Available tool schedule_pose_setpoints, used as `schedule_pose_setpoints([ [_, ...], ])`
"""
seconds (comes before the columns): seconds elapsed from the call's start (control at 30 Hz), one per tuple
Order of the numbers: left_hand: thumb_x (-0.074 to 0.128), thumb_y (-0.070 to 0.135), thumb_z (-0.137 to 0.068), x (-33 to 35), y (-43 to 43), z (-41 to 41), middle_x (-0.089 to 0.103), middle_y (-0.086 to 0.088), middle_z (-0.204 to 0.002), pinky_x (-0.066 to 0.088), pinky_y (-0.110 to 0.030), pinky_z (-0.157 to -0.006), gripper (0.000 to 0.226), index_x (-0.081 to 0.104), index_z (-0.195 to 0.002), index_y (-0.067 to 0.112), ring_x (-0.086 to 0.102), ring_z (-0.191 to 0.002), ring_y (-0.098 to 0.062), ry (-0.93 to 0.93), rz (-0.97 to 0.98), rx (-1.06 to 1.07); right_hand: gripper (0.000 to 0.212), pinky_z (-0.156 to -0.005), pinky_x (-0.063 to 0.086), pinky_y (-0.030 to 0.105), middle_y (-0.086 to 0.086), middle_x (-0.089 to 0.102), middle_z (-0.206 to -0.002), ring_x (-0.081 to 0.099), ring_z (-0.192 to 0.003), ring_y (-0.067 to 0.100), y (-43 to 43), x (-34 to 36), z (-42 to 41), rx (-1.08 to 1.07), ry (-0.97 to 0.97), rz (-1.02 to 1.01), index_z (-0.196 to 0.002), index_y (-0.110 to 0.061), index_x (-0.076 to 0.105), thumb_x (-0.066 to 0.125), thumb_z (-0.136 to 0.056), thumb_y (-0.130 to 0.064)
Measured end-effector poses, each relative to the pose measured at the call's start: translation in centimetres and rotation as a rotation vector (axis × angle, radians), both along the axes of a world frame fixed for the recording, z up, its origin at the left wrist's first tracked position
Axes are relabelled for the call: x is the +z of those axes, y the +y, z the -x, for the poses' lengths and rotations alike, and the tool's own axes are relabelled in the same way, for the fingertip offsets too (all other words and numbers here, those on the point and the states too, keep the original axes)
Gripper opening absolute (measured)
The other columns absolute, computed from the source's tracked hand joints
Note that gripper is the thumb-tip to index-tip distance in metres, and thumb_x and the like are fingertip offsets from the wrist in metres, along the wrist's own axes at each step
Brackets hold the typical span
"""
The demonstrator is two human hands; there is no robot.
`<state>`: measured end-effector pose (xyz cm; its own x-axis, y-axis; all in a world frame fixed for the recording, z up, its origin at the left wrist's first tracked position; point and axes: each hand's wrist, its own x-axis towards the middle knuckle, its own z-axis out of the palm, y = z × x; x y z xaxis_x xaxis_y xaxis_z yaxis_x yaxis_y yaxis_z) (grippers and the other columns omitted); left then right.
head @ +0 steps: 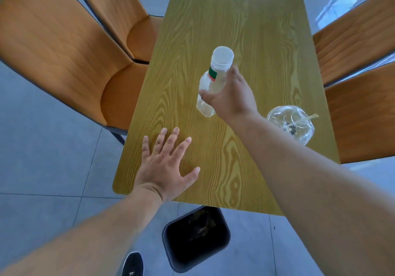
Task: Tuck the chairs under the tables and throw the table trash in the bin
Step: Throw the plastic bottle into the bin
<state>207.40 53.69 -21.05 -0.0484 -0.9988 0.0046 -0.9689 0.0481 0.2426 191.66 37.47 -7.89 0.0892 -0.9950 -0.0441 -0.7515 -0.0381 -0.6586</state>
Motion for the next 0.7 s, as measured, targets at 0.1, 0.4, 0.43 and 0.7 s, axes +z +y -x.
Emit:
schedule_pose_setpoints([
  [0.1,0.032,0.084,-0.089,-0.1,0.0,0.0,0.011,0.000,-0.174,0.001,-0.068,-0.123,0.083,0.025,-0.160,0.040,-0.005,-0.160,-0.025,-0.003,0.000,0.001,0.063,-0.086,0.051,0.042,-0.002,0.061,-0.121,0.061,-0.103,0.023,1.7,-0.5,0.5,0.007,0.013,0.006,-0.130,-0.018,0.046,0.079,-0.083,-0.044],
  [0.4,0.029,0.086,-0.088,0.1,-0.2,0.1,0.014,0.001,-0.173,-0.003,-0.066,-0.123,0.082,0.026,-0.158,0.042,-0.001,-0.160,-0.025,-0.005,-0.013,0.018,0.061,-0.081,0.051,0.032,-0.014,0.061,-0.112,0.059,-0.097,0.008,18.4,-1.2,5.5,0.013,0.010,-0.025,-0.129,-0.030,0.053,0.079,-0.078,-0.052],
  [0.43,0.030,0.086,-0.088,0.1,-0.2,0.2,0.014,0.000,-0.173,-0.004,-0.066,-0.123,0.082,0.027,-0.157,0.042,-0.001,-0.160,-0.025,0.001,-0.016,0.018,0.060,-0.083,0.053,0.033,-0.016,0.061,-0.112,0.060,-0.098,0.008,20.7,-1.3,5.9,0.027,0.005,-0.035,-0.128,-0.033,0.054,0.079,-0.077,-0.052],
  [0.7,0.032,0.083,-0.090,0.5,0.0,0.3,0.012,-0.002,-0.174,-0.005,-0.066,-0.123,0.082,0.027,-0.159,0.039,-0.001,-0.159,-0.027,0.003,-0.027,0.015,0.066,-0.082,0.036,0.006,-0.025,0.054,-0.123,0.055,-0.100,0.003,32.0,-4.3,8.2,0.132,0.057,-0.126,-0.130,-0.042,0.046,0.073,-0.072,-0.062],
])
